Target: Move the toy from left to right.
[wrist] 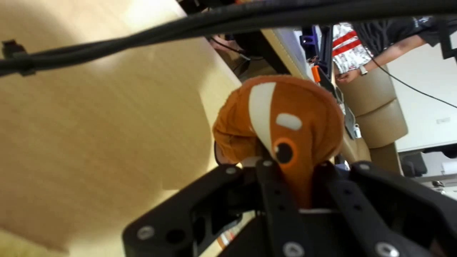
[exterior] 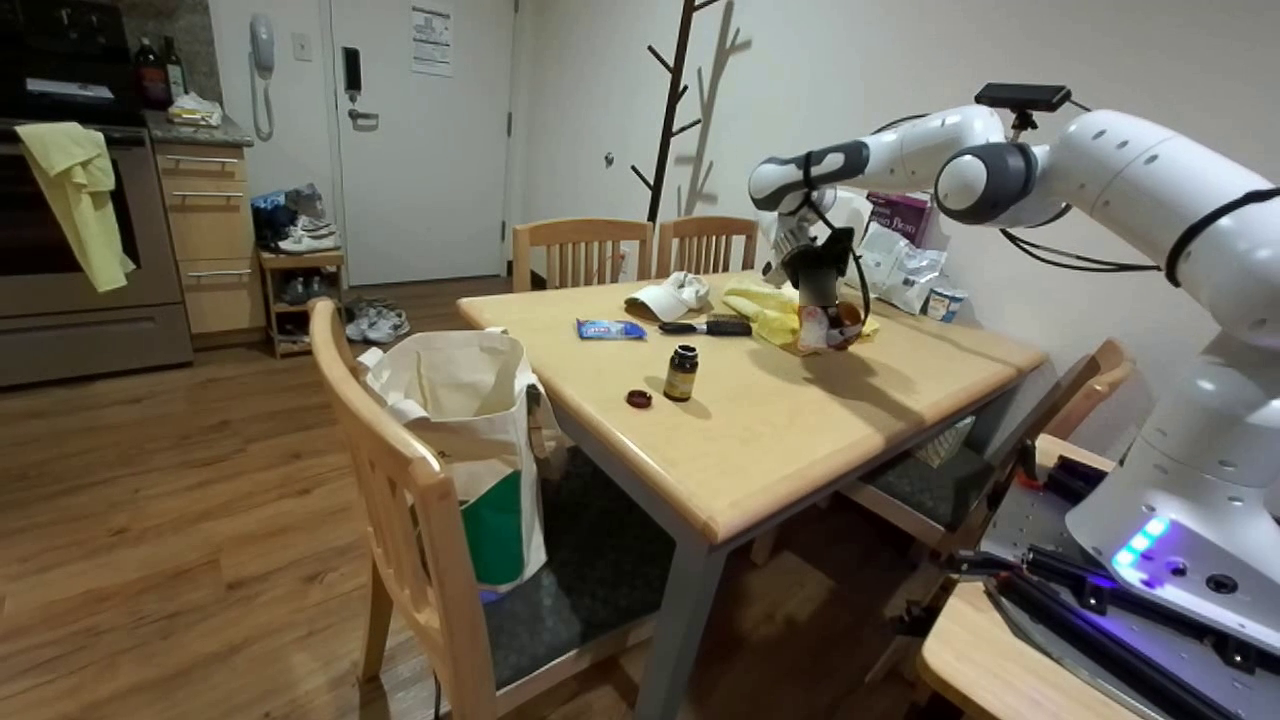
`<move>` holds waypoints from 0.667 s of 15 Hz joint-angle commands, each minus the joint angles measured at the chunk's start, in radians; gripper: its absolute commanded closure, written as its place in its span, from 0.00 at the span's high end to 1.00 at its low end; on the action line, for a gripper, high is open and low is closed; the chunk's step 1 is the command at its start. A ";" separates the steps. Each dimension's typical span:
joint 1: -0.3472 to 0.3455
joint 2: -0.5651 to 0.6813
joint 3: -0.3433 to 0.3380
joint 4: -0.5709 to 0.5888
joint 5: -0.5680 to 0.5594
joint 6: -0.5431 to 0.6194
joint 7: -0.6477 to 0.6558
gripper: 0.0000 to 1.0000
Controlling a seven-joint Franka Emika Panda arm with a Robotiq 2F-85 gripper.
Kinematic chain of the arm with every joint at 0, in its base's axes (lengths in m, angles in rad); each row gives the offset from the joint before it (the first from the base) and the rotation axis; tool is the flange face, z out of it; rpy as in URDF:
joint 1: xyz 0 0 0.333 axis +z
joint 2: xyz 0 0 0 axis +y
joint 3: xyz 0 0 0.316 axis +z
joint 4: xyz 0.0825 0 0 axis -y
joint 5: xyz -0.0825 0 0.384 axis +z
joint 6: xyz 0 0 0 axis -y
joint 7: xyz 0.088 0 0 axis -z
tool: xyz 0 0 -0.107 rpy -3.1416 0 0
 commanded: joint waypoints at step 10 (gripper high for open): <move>-0.097 0.081 0.001 0.050 0.061 -0.087 0.042 0.54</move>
